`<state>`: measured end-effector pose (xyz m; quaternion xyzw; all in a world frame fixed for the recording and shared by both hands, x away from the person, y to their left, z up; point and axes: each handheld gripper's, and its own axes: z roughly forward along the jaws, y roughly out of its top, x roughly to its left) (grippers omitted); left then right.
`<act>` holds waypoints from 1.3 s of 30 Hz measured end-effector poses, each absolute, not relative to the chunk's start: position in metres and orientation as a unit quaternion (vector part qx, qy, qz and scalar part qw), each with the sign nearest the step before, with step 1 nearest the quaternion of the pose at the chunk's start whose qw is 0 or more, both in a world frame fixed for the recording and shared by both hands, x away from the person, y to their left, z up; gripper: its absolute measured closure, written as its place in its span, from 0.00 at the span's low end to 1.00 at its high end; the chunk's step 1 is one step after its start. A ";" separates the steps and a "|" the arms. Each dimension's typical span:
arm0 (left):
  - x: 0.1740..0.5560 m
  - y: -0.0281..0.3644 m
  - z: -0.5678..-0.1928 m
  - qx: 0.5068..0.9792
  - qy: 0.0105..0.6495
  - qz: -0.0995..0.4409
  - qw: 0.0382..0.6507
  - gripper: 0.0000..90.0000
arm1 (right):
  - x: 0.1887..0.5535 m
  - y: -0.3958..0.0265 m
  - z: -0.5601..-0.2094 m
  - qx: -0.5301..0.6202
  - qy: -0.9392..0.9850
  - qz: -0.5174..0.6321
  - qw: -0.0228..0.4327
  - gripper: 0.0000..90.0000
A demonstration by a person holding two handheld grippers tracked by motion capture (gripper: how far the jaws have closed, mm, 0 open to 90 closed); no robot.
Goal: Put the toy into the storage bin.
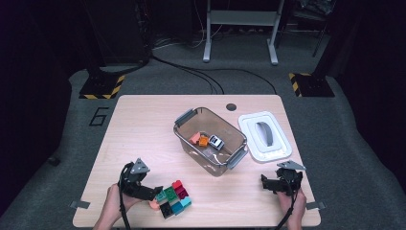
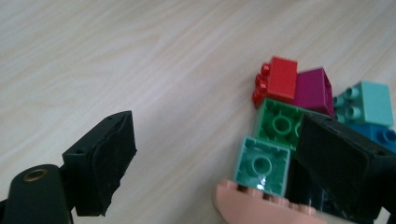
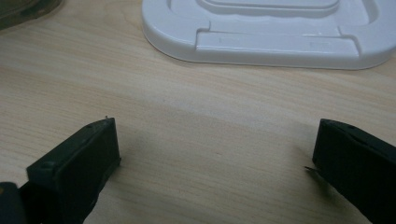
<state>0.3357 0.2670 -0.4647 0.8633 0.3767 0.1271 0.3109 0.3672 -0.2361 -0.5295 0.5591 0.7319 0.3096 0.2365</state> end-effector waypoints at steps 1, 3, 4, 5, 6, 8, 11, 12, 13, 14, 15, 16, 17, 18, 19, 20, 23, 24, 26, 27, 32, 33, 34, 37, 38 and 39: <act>0.333 0.267 -0.466 0.862 0.379 0.124 0.312 0.13 | 0.367 -0.236 -0.529 0.559 0.732 0.310 0.236 0.00; 0.326 0.269 -0.469 0.863 0.381 0.118 0.310 0.13 | 0.367 -0.236 -0.529 0.559 0.732 0.310 0.236 0.00; 0.324 0.269 -0.471 0.861 0.383 0.118 0.313 0.13 | 0.367 -0.236 -0.529 0.559 0.732 0.310 0.236 0.00; 0.321 0.269 -0.473 0.863 0.382 0.116 0.311 0.13 | 0.367 -0.236 -0.529 0.559 0.732 0.310 0.236 0.00; 0.317 0.269 -0.476 0.863 0.383 0.118 0.309 0.12 | 0.367 -0.236 -0.529 0.559 0.732 0.310 0.236 0.00; 0.313 0.267 -0.479 0.865 0.380 0.125 0.304 0.12 | 0.367 -0.236 -0.529 0.559 0.732 0.309 0.236 0.00; 0.306 0.263 -0.486 0.869 0.378 0.126 0.293 0.12 | 0.367 -0.236 -0.529 0.560 0.732 0.309 0.236 0.00; 0.304 0.262 -0.489 0.871 0.379 0.128 0.286 0.12 | 0.367 -0.236 -0.529 0.560 0.732 0.310 0.236 0.00; 0.304 0.262 -0.489 0.871 0.379 0.128 0.286 0.12 | 0.367 -0.236 -0.529 0.560 0.732 0.310 0.236 0.00; 0.304 0.263 -0.490 0.872 0.379 0.128 0.283 0.12 | 0.367 -0.236 -0.529 0.560 0.731 0.310 0.236 0.00; 0.303 0.265 -0.490 0.873 0.380 0.121 0.279 0.13 | 0.367 -0.236 -0.529 0.560 0.732 0.309 0.236 0.00; 0.303 0.266 -0.491 0.873 0.382 0.126 0.277 0.13 | 0.367 -0.236 -0.529 0.560 0.732 0.309 0.237 0.00; 0.303 0.267 -0.492 0.874 0.382 0.128 0.272 0.13 | 0.367 -0.236 -0.529 0.560 0.732 0.309 0.237 0.00; 0.303 0.269 -0.492 0.876 0.384 0.124 0.265 0.14 | 0.367 -0.236 -0.529 0.560 0.731 0.309 0.237 0.00; 0.304 0.271 -0.492 0.878 0.383 0.125 0.258 0.14 | 0.367 -0.236 -0.529 0.560 0.731 0.309 0.237 0.00; 0.304 0.273 -0.493 0.879 0.384 0.130 0.250 0.15 | 0.367 -0.236 -0.529 0.560 0.731 0.309 0.237 0.00; 0.308 0.280 -0.493 0.881 0.388 0.127 0.237 0.16 | 0.367 -0.236 -0.529 0.560 0.731 0.309 0.237 0.00; 0.310 0.282 -0.494 0.880 0.392 0.135 0.234 0.17 | 0.367 -0.236 -0.529 0.560 0.731 0.309 0.237 0.00; 0.315 0.287 -0.494 0.879 0.396 0.145 0.223 0.17 | 0.367 -0.236 -0.529 0.560 0.731 0.309 0.237 0.00; 0.318 0.289 -0.494 0.879 0.398 0.150 0.218 0.17 | 0.367 -0.236 -0.530 0.560 0.731 0.309 0.238 0.00; 0.332 0.299 -0.493 0.870 0.411 0.154 0.222 0.19 | 0.367 -0.236 -0.530 0.560 0.730 0.310 0.238 0.00; 0.335 0.299 -0.492 0.867 0.414 0.152 0.230 0.19 | 0.367 -0.236 -0.529 0.561 0.731 0.309 0.237 0.00; 0.338 0.299 -0.492 0.865 0.416 0.149 0.236 0.20 | 0.367 -0.236 -0.530 0.560 0.731 0.309 0.238 0.00; 0.346 0.297 -0.487 0.865 0.408 0.138 0.258 0.23 | 0.367 -0.236 -0.529 0.560 0.731 0.309 0.238 0.00; 0.349 0.294 -0.485 0.867 0.403 0.135 0.260 0.25 | 0.367 -0.236 -0.530 0.561 0.730 0.309 0.238 0.00; 0.351 0.292 -0.484 0.870 0.396 0.129 0.264 0.27 | 0.367 -0.236 -0.530 0.561 0.730 0.309 0.238 0.00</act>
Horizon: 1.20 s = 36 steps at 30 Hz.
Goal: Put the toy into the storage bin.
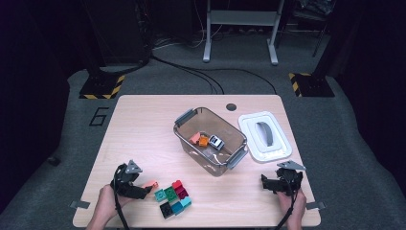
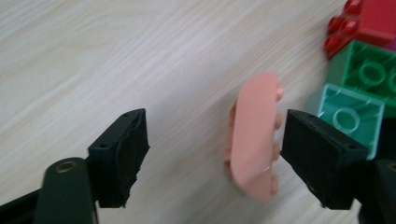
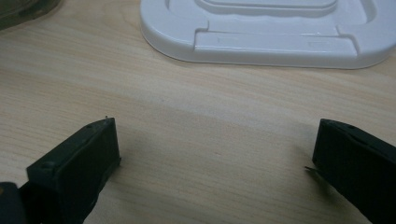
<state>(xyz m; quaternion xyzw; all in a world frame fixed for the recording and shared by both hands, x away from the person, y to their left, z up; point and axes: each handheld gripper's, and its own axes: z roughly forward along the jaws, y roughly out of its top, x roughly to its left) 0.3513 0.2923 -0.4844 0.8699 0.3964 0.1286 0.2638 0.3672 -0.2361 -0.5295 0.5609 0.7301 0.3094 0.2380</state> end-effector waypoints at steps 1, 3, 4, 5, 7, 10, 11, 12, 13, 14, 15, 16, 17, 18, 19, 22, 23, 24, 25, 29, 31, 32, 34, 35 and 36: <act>0.353 0.289 -0.484 0.870 0.394 0.126 0.266 0.29 | 0.367 -0.236 -0.530 0.561 0.730 0.309 0.238 0.00; 0.357 0.283 -0.485 0.875 0.388 0.119 0.265 0.35 | 0.367 -0.236 -0.530 0.561 0.730 0.309 0.238 0.00; 0.358 0.280 -0.487 0.877 0.385 0.114 0.265 0.37 | 0.367 -0.236 -0.530 0.561 0.730 0.309 0.238 0.00; 0.360 0.278 -0.488 0.880 0.381 0.114 0.259 0.41 | 0.367 -0.236 -0.530 0.561 0.730 0.309 0.238 0.00; 0.362 0.275 -0.489 0.885 0.375 0.103 0.255 0.47 | 0.367 -0.236 -0.530 0.561 0.730 0.309 0.238 0.00; 0.363 0.270 -0.492 0.888 0.372 0.099 0.252 0.56 | 0.367 -0.236 -0.530 0.561 0.730 0.309 0.238 0.00; 0.363 0.269 -0.493 0.889 0.369 0.103 0.250 0.61 | 0.367 -0.236 -0.530 0.561 0.730 0.309 0.238 0.00; 0.363 0.268 -0.493 0.891 0.367 0.101 0.249 0.65 | 0.367 -0.236 -0.530 0.561 0.730 0.309 0.238 0.00; 0.363 0.268 -0.493 0.892 0.364 0.100 0.248 0.69 | 0.367 -0.236 -0.530 0.561 0.730 0.309 0.238 0.00; 0.363 0.267 -0.493 0.893 0.361 0.102 0.248 0.73 | 0.367 -0.236 -0.530 0.561 0.730 0.309 0.238 0.00; 0.363 0.267 -0.493 0.894 0.359 0.106 0.247 0.74 | 0.367 -0.236 -0.530 0.561 0.730 0.309 0.238 0.00; 0.363 0.268 -0.492 0.896 0.358 0.099 0.245 0.74 | 0.367 -0.236 -0.530 0.561 0.730 0.309 0.238 0.00; 0.363 0.267 -0.494 0.891 0.363 0.102 0.253 0.74 | 0.367 -0.236 -0.530 0.561 0.730 0.309 0.238 0.00; 0.364 0.268 -0.493 0.892 0.361 0.101 0.253 0.74 | 0.367 -0.236 -0.530 0.561 0.730 0.309 0.238 0.00; 0.364 0.268 -0.492 0.891 0.362 0.102 0.253 0.74 | 0.367 -0.236 -0.530 0.561 0.730 0.309 0.238 0.00; 0.366 0.269 -0.490 0.889 0.363 0.104 0.258 0.75 | 0.367 -0.236 -0.530 0.561 0.730 0.309 0.238 0.00; 0.367 0.269 -0.488 0.889 0.362 0.106 0.258 0.75 | 0.367 -0.236 -0.530 0.561 0.730 0.309 0.238 0.00; 0.367 0.269 -0.487 0.888 0.364 0.107 0.262 0.75 | 0.367 -0.236 -0.530 0.561 0.730 0.309 0.238 0.00; 0.368 0.269 -0.486 0.887 0.364 0.108 0.263 0.75 | 0.367 -0.236 -0.530 0.561 0.730 0.309 0.238 0.00; 0.373 0.268 -0.481 0.885 0.363 0.115 0.269 0.75 | 0.367 -0.236 -0.529 0.561 0.730 0.309 0.238 0.00; 0.376 0.268 -0.477 0.884 0.363 0.117 0.271 0.75 | 0.367 -0.236 -0.530 0.561 0.730 0.309 0.238 0.00; 0.377 0.268 -0.476 0.883 0.363 0.118 0.272 0.75 | 0.367 -0.236 -0.530 0.561 0.730 0.309 0.238 0.00; 0.380 0.267 -0.472 0.882 0.362 0.121 0.275 0.75 | 0.367 -0.236 -0.530 0.561 0.730 0.309 0.238 0.00; 0.381 0.267 -0.470 0.881 0.362 0.120 0.279 0.75 | 0.367 -0.236 -0.530 0.561 0.730 0.309 0.238 0.00; 0.383 0.267 -0.468 0.882 0.361 0.118 0.278 0.75 | 0.367 -0.236 -0.530 0.561 0.730 0.309 0.238 0.00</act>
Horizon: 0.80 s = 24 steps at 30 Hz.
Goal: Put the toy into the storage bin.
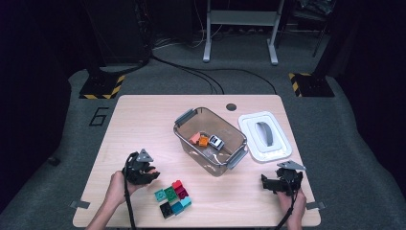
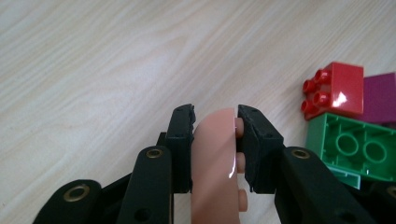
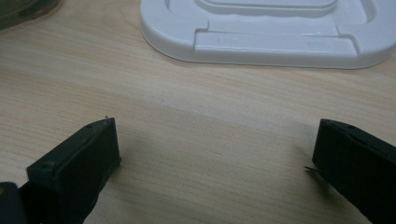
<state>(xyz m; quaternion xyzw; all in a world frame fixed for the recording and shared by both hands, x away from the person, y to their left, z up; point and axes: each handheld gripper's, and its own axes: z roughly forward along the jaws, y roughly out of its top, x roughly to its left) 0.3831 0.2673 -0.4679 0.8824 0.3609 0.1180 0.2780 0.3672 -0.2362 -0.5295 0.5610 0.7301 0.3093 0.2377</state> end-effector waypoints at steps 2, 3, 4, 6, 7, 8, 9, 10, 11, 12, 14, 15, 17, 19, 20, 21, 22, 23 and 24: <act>0.386 0.266 -0.465 0.879 0.362 0.125 0.283 0.75 | 0.367 -0.236 -0.530 0.561 0.730 0.309 0.238 0.00; 0.387 0.266 -0.463 0.879 0.360 0.128 0.284 0.75 | 0.367 -0.236 -0.530 0.561 0.730 0.309 0.238 0.00; 0.389 0.265 -0.461 0.878 0.362 0.129 0.285 0.75 | 0.367 -0.236 -0.529 0.561 0.730 0.309 0.238 0.00; 0.392 0.265 -0.456 0.879 0.357 0.129 0.287 0.75 | 0.367 -0.236 -0.529 0.561 0.730 0.309 0.237 0.00; 0.394 0.265 -0.455 0.878 0.359 0.128 0.289 0.75 | 0.367 -0.236 -0.530 0.560 0.730 0.309 0.238 0.00; 0.395 0.265 -0.453 0.877 0.357 0.134 0.291 0.75 | 0.367 -0.236 -0.530 0.561 0.730 0.309 0.238 0.00; 0.397 0.265 -0.452 0.877 0.357 0.133 0.292 0.75 | 0.367 -0.236 -0.530 0.561 0.730 0.309 0.238 0.00; 0.398 0.264 -0.450 0.875 0.358 0.135 0.296 0.75 | 0.367 -0.236 -0.530 0.560 0.731 0.309 0.238 0.00; 0.399 0.265 -0.448 0.875 0.358 0.133 0.298 0.75 | 0.367 -0.236 -0.530 0.561 0.731 0.309 0.238 0.00; 0.401 0.264 -0.447 0.874 0.359 0.131 0.301 0.75 | 0.367 -0.236 -0.530 0.561 0.730 0.309 0.238 0.00; 0.403 0.264 -0.444 0.873 0.358 0.137 0.303 0.75 | 0.367 -0.236 -0.530 0.561 0.730 0.309 0.238 0.00; 0.405 0.263 -0.443 0.873 0.357 0.136 0.302 0.75 | 0.367 -0.236 -0.530 0.561 0.730 0.309 0.238 0.00; 0.408 0.262 -0.441 0.873 0.356 0.136 0.304 0.75 | 0.367 -0.236 -0.530 0.560 0.730 0.309 0.238 0.00; 0.410 0.260 -0.437 0.871 0.357 0.140 0.307 0.75 | 0.367 -0.236 -0.530 0.561 0.730 0.309 0.238 0.00; 0.413 0.259 -0.434 0.871 0.355 0.141 0.309 0.75 | 0.367 -0.236 -0.529 0.561 0.730 0.309 0.238 0.00; 0.413 0.258 -0.433 0.870 0.356 0.142 0.311 0.75 | 0.367 -0.236 -0.530 0.561 0.730 0.309 0.238 0.00; 0.414 0.258 -0.431 0.870 0.355 0.142 0.312 0.75 | 0.367 -0.236 -0.530 0.561 0.730 0.309 0.238 0.00; 0.415 0.258 -0.429 0.870 0.354 0.141 0.312 0.75 | 0.367 -0.236 -0.530 0.561 0.730 0.309 0.238 0.00; 0.417 0.257 -0.428 0.868 0.356 0.141 0.316 0.75 | 0.367 -0.236 -0.530 0.561 0.730 0.309 0.238 0.00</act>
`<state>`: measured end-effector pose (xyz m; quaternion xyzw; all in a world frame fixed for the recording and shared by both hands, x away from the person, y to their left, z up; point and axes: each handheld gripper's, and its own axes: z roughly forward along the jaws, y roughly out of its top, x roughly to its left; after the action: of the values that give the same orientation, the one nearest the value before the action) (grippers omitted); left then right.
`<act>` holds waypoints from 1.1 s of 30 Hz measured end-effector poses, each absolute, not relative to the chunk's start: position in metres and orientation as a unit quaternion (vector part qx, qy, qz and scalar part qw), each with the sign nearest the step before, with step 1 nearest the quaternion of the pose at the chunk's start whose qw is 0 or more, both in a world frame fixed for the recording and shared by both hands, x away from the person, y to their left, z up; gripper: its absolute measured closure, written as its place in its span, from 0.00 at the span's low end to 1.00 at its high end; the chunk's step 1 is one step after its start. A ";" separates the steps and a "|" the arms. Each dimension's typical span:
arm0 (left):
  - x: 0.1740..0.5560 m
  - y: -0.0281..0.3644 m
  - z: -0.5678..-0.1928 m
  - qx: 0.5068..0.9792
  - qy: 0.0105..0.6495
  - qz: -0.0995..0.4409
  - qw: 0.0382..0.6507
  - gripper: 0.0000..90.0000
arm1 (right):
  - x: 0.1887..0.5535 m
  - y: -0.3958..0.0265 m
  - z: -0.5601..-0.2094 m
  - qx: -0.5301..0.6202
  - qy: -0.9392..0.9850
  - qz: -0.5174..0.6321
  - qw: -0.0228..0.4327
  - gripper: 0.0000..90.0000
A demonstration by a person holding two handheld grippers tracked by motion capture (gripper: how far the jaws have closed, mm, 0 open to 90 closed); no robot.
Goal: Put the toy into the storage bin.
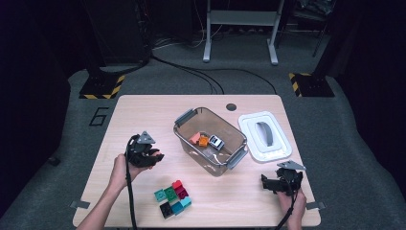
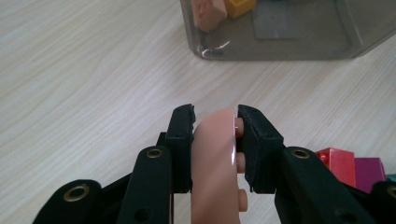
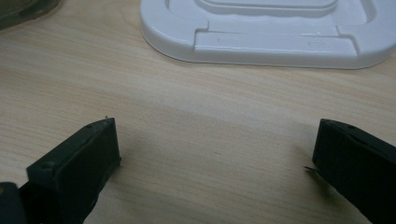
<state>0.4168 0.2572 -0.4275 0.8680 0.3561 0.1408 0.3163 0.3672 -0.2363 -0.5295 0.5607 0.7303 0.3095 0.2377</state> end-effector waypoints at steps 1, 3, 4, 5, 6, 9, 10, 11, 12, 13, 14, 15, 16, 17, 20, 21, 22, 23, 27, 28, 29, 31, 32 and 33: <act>0.418 0.257 -0.426 0.870 0.354 0.142 0.314 0.75 | 0.367 -0.236 -0.530 0.561 0.730 0.309 0.238 0.00; 0.421 0.257 -0.422 0.866 0.355 0.146 0.319 0.75 | 0.367 -0.236 -0.530 0.561 0.730 0.309 0.238 0.00; 0.421 0.257 -0.422 0.866 0.355 0.146 0.319 0.75 | 0.367 -0.236 -0.530 0.561 0.730 0.309 0.238 0.00; 0.422 0.257 -0.420 0.866 0.356 0.144 0.320 0.75 | 0.367 -0.236 -0.530 0.561 0.730 0.309 0.238 0.00; 0.423 0.257 -0.418 0.864 0.357 0.147 0.324 0.75 | 0.367 -0.236 -0.530 0.560 0.731 0.309 0.238 0.00; 0.425 0.256 -0.412 0.862 0.357 0.148 0.328 0.75 | 0.367 -0.236 -0.530 0.560 0.731 0.309 0.238 0.00; 0.425 0.256 -0.410 0.861 0.357 0.151 0.328 0.75 | 0.367 -0.236 -0.530 0.560 0.731 0.309 0.238 0.00; 0.426 0.256 -0.408 0.862 0.355 0.150 0.330 0.75 | 0.367 -0.236 -0.530 0.560 0.731 0.309 0.238 0.00; 0.427 0.256 -0.407 0.860 0.356 0.150 0.332 0.75 | 0.367 -0.236 -0.530 0.560 0.731 0.309 0.238 0.00; 0.428 0.256 -0.405 0.861 0.356 0.151 0.332 0.75 | 0.367 -0.236 -0.530 0.560 0.731 0.309 0.238 0.00; 0.429 0.255 -0.403 0.862 0.355 0.150 0.331 0.75 | 0.367 -0.236 -0.530 0.560 0.731 0.309 0.238 0.00; 0.429 0.255 -0.402 0.861 0.354 0.151 0.333 0.75 | 0.367 -0.236 -0.530 0.560 0.731 0.309 0.238 0.00; 0.430 0.254 -0.400 0.862 0.351 0.155 0.331 0.75 | 0.367 -0.236 -0.530 0.560 0.731 0.309 0.238 0.00; 0.431 0.253 -0.399 0.860 0.353 0.155 0.334 0.75 | 0.367 -0.236 -0.529 0.560 0.731 0.309 0.238 0.00; 0.433 0.252 -0.393 0.859 0.353 0.157 0.338 0.75 | 0.367 -0.236 -0.529 0.561 0.730 0.309 0.237 0.00; 0.434 0.252 -0.391 0.857 0.353 0.160 0.339 0.75 | 0.367 -0.236 -0.529 0.561 0.730 0.309 0.237 0.00; 0.434 0.252 -0.389 0.857 0.353 0.161 0.339 0.75 | 0.367 -0.236 -0.530 0.560 0.731 0.309 0.238 0.00; 0.436 0.252 -0.387 0.857 0.351 0.161 0.341 0.75 | 0.367 -0.236 -0.529 0.561 0.731 0.309 0.238 0.00; 0.438 0.250 -0.378 0.856 0.348 0.168 0.343 0.75 | 0.367 -0.236 -0.530 0.560 0.731 0.309 0.238 0.00; 0.439 0.249 -0.376 0.857 0.347 0.168 0.342 0.75 | 0.367 -0.236 -0.530 0.560 0.731 0.309 0.238 0.00; 0.440 0.249 -0.374 0.856 0.347 0.168 0.344 0.75 | 0.367 -0.236 -0.530 0.560 0.731 0.309 0.238 0.00; 0.441 0.247 -0.370 0.856 0.345 0.172 0.345 0.75 | 0.367 -0.236 -0.530 0.560 0.731 0.309 0.238 0.00; 0.441 0.247 -0.370 0.856 0.345 0.172 0.345 0.75 | 0.367 -0.236 -0.530 0.560 0.731 0.309 0.238 0.00; 0.443 0.245 -0.367 0.858 0.342 0.174 0.342 0.75 | 0.367 -0.236 -0.529 0.561 0.731 0.309 0.237 0.00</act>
<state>0.4426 0.2454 -0.3666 0.8578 0.3417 0.1739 0.3422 0.3672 -0.2364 -0.5295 0.5607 0.7305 0.3093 0.2374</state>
